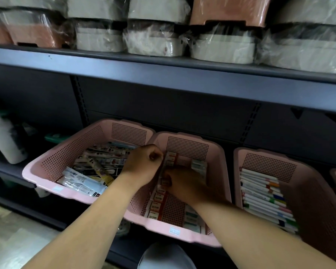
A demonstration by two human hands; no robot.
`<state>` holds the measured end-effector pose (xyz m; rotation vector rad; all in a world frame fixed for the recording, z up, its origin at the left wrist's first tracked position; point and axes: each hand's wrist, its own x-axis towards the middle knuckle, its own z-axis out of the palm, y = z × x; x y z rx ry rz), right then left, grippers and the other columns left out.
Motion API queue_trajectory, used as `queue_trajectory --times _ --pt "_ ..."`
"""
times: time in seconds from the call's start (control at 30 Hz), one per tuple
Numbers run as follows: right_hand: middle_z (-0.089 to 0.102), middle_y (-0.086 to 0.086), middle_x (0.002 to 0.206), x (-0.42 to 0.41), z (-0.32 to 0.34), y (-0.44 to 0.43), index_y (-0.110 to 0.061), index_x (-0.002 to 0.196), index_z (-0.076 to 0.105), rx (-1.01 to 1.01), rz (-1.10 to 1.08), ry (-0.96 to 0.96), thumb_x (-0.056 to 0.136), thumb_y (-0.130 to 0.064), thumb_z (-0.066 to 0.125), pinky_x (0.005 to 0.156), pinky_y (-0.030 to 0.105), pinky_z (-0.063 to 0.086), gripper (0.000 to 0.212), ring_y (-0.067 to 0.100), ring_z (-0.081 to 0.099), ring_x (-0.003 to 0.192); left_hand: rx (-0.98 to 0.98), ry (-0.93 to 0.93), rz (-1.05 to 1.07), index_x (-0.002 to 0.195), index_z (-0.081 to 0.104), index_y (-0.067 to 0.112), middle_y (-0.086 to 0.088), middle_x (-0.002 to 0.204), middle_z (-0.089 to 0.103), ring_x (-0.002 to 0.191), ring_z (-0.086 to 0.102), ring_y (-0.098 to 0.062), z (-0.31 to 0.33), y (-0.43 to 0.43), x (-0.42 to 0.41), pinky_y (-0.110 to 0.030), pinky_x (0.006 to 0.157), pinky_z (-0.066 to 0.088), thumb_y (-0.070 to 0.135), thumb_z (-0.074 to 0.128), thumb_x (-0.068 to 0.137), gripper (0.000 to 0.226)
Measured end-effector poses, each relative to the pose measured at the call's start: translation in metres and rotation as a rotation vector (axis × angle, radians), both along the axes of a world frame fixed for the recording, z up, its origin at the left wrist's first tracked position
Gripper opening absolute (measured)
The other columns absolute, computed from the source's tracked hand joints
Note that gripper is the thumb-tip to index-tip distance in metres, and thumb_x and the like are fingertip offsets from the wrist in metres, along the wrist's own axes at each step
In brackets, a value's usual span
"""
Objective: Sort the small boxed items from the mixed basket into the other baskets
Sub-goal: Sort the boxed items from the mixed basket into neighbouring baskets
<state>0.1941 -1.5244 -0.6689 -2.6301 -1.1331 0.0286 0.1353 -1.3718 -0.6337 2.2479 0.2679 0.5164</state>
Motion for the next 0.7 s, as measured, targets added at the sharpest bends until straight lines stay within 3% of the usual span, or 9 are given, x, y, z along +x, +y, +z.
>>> queue_trajectory --times 0.2,0.7 --pt "0.067 0.003 0.123 0.0013 -0.0012 -0.0009 -0.025 0.126 0.06 -0.015 -0.027 -0.006 0.093 -0.042 0.06 0.09 0.033 0.047 0.037 0.025 0.063 0.114 0.025 -0.003 0.002 0.084 0.071 0.034 0.021 0.085 0.07 0.084 0.063 0.007 0.0 0.0007 -0.0007 -0.003 0.066 0.038 0.019 0.069 0.096 0.02" --pt "0.069 0.002 0.115 0.004 0.0025 0.0001 -0.025 0.115 0.067 -0.012 -0.048 0.108 0.093 -0.047 0.06 0.09 0.034 0.05 0.033 0.022 0.064 0.107 0.021 -0.02 -0.013 0.079 0.069 0.037 0.02 0.084 0.071 0.084 0.064 0.005 -0.0052 0.0014 0.0023 -0.01 0.069 0.041 0.018 0.069 0.096 0.025"
